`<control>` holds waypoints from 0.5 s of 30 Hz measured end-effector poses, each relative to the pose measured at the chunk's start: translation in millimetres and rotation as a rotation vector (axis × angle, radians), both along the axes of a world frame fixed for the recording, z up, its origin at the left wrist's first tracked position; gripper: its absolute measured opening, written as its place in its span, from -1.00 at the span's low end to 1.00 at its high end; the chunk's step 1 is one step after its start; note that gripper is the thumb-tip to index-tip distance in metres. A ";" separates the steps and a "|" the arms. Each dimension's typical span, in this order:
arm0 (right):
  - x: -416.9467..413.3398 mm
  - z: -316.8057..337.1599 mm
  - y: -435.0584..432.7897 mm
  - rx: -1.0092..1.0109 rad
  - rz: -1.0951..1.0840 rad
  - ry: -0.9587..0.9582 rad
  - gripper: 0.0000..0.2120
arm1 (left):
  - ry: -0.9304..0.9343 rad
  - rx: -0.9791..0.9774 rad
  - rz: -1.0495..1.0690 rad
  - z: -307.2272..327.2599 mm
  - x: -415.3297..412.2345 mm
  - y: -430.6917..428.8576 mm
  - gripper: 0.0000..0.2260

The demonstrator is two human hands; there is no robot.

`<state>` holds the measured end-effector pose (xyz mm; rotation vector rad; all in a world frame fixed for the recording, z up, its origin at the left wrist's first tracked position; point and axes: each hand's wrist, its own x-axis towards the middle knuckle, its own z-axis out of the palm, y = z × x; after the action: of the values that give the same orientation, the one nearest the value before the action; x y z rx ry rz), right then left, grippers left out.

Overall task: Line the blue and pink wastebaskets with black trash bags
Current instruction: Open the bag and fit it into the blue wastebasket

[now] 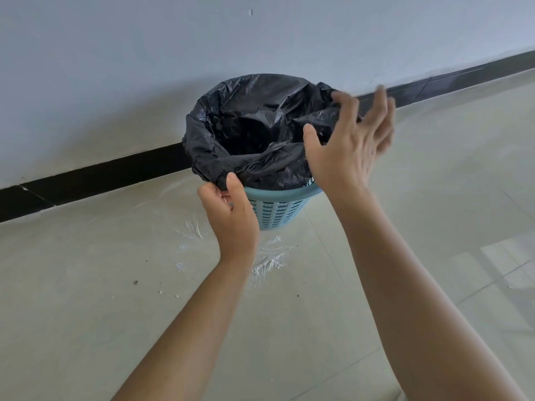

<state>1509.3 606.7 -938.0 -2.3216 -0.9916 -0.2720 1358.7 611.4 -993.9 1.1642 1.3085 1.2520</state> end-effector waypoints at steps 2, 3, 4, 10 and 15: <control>1.8 4.5 9.9 -0.084 0.062 -0.166 -0.43 | 0.013 0.014 0.007 -1.9 0.2 1.2 -0.88; 5.4 3.1 13.8 -0.188 0.083 -0.189 -0.43 | 0.026 0.026 0.018 -3.0 0.3 1.5 -0.86; 9.9 0.8 15.9 -0.277 0.096 -0.170 -0.49 | 0.043 0.038 0.027 -3.6 0.3 1.6 -0.83; 11.8 -27.3 -7.2 0.507 -0.073 0.363 -0.79 | -0.058 -0.032 -0.011 -4.7 1.9 0.8 -0.75; -11.6 -72.5 -25.3 0.724 -0.271 0.772 -0.83 | -0.204 -0.038 0.023 0.7 9.6 -0.7 -0.79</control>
<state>1497.7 581.4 -1010.4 -1.6392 -0.1389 0.1492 1368.3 610.6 -993.2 0.9693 1.1914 1.3200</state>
